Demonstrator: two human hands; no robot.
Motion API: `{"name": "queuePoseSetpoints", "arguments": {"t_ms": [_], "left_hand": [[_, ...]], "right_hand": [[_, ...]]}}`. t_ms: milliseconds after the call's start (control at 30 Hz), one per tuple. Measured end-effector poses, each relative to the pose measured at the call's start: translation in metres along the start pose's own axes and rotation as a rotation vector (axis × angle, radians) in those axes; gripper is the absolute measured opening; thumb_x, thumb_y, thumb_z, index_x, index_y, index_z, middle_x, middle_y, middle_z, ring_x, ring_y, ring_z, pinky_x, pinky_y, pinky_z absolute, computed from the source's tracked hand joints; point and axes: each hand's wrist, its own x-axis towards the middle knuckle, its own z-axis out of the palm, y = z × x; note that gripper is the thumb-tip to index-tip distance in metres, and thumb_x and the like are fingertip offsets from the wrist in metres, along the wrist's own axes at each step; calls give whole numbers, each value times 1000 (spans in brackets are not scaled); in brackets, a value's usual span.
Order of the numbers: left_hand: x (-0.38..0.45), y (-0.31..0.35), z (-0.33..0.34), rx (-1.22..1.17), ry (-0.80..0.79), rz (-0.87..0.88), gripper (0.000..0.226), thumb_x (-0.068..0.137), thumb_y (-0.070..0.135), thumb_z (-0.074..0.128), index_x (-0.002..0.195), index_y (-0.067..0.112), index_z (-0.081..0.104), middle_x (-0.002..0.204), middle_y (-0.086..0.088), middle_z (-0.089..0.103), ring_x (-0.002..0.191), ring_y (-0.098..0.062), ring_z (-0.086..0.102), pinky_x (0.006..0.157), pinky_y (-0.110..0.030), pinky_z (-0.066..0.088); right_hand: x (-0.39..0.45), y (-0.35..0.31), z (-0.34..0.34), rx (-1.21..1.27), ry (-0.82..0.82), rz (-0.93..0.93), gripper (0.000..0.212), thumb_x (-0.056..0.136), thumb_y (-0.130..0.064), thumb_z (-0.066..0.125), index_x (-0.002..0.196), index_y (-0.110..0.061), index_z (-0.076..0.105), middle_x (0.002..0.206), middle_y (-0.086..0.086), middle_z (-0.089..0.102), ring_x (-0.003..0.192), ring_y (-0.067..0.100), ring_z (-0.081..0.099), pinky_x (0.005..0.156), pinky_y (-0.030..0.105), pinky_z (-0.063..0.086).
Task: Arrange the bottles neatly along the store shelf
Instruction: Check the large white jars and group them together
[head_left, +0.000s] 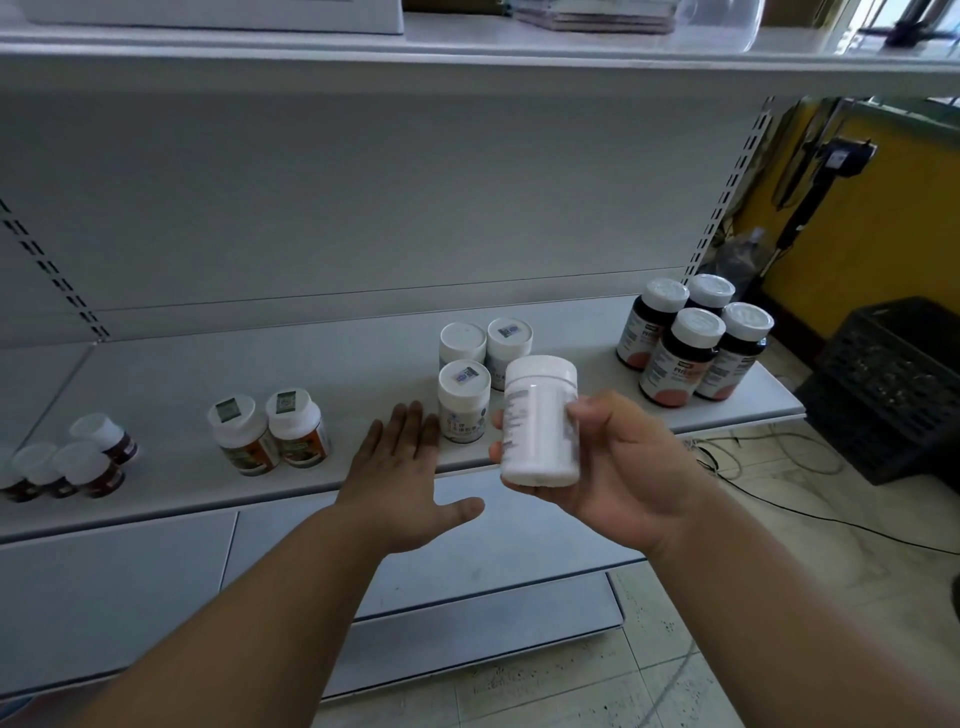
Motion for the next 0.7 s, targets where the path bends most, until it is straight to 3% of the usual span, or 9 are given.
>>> {"name": "queuePoseSetpoints", "arguments": {"t_ms": [133, 267, 400, 500, 600, 700], "left_hand": [[1, 0, 0, 9, -14, -1, 115, 74, 91, 18, 154, 17, -20, 160, -5, -29, 146, -21, -30, 121, -42, -13], [0, 0, -1, 8, -15, 0, 127, 58, 97, 2, 153, 17, -20, 160, -5, -30, 146, -21, -30, 120, -41, -15], [0, 0, 0, 7, -4, 5, 113, 77, 89, 22, 153, 16, -20, 160, -6, -29, 146, -22, -29, 120, -42, -14], [0, 0, 0, 8, 1, 5, 113, 78, 88, 23, 153, 16, -20, 160, -6, -29, 146, -21, -29, 120, -42, -14], [1, 0, 0, 11, 4, 1, 119, 69, 94, 10, 154, 17, -20, 160, -5, -29, 146, -21, -29, 120, -42, -14], [1, 0, 0, 10, 3, 7, 131, 50, 97, -7, 153, 16, -19, 160, -6, -29, 146, -22, -29, 120, -42, -14]], "right_hand": [[-1, 2, 0, -174, 43, -55, 58, 51, -22, 93, 104, -10, 73, 97, 16, 69, 97, 36, 67, 93, 54, 51], [0, 5, 1, -196, 150, -88, 72, 50, -28, 94, 112, -11, 63, 103, 17, 69, 87, 32, 70, 70, 37, 58], [0, 8, -1, -223, 187, -152, 72, 58, -24, 91, 119, -10, 56, 109, 21, 66, 90, 37, 69, 77, 48, 58], [-2, 5, -1, -134, 152, -115, 60, 72, -28, 75, 125, -9, 54, 109, 21, 64, 93, 36, 66, 79, 47, 57], [-4, 2, -4, -58, 66, -59, 51, 73, -15, 54, 123, -5, 58, 113, 23, 64, 99, 38, 64, 84, 47, 54], [-5, 2, -7, -204, 75, -96, 44, 69, -2, 60, 113, -7, 64, 104, 19, 69, 101, 36, 66, 89, 46, 55]]}}
